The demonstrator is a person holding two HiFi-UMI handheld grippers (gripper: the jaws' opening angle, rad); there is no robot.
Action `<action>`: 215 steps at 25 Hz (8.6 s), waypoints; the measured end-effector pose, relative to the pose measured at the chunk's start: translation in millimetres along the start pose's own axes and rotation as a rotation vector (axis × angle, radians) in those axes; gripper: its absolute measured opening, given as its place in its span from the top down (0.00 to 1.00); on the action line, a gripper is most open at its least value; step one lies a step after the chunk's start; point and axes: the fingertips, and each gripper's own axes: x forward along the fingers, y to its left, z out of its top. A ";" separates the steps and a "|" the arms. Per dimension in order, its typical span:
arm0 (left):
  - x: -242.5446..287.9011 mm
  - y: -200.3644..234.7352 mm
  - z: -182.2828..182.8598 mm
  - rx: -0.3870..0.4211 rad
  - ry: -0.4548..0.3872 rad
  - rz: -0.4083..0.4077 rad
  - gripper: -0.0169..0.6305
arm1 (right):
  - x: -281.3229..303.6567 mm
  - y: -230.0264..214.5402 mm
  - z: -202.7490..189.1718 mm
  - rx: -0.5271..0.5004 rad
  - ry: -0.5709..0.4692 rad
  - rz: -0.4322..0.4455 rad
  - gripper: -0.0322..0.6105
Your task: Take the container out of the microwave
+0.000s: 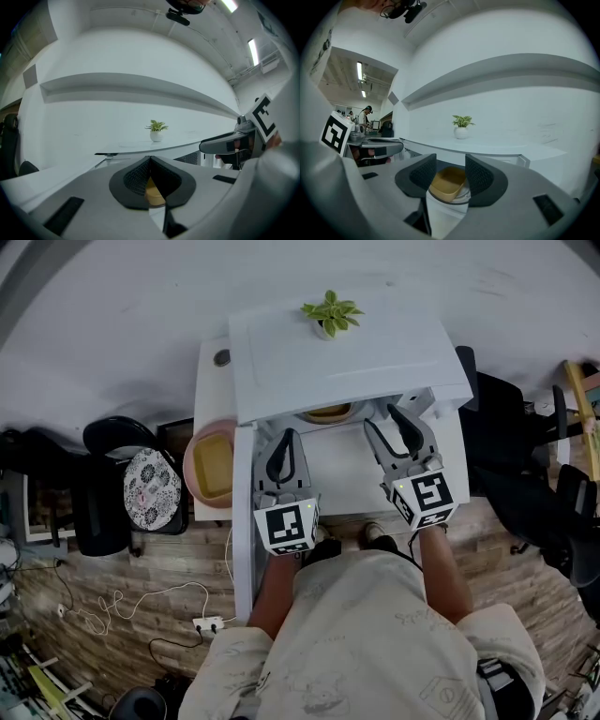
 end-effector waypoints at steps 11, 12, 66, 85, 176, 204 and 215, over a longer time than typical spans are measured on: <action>1.1 3.1 -12.5 -0.014 0.027 0.008 0.96 | 18.1 18.9 -16.1 -0.039 0.059 0.072 0.65; 1.2 3.6 -14.3 -0.015 0.033 0.010 0.96 | 19.7 21.0 -18.2 -0.042 0.066 0.080 0.65; 5.5 4.7 -37.6 -0.020 0.073 0.009 0.96 | 76.5 56.7 -95.3 -0.401 0.377 0.249 0.65; 5.2 1.0 -34.4 -0.009 0.068 0.003 0.96 | 90.3 64.1 -121.5 -0.647 0.495 0.294 0.66; -4.5 -5.0 -23.2 0.067 0.074 0.044 0.96 | 58.5 62.1 -142.1 -1.022 0.601 0.418 0.90; -39.3 -44.1 -27.9 0.077 0.116 0.165 0.96 | -0.8 58.4 -152.3 -1.032 0.541 0.545 0.90; -53.8 -62.8 -32.8 0.073 0.130 0.207 0.96 | -28.2 55.9 -156.2 -1.036 0.504 0.567 0.90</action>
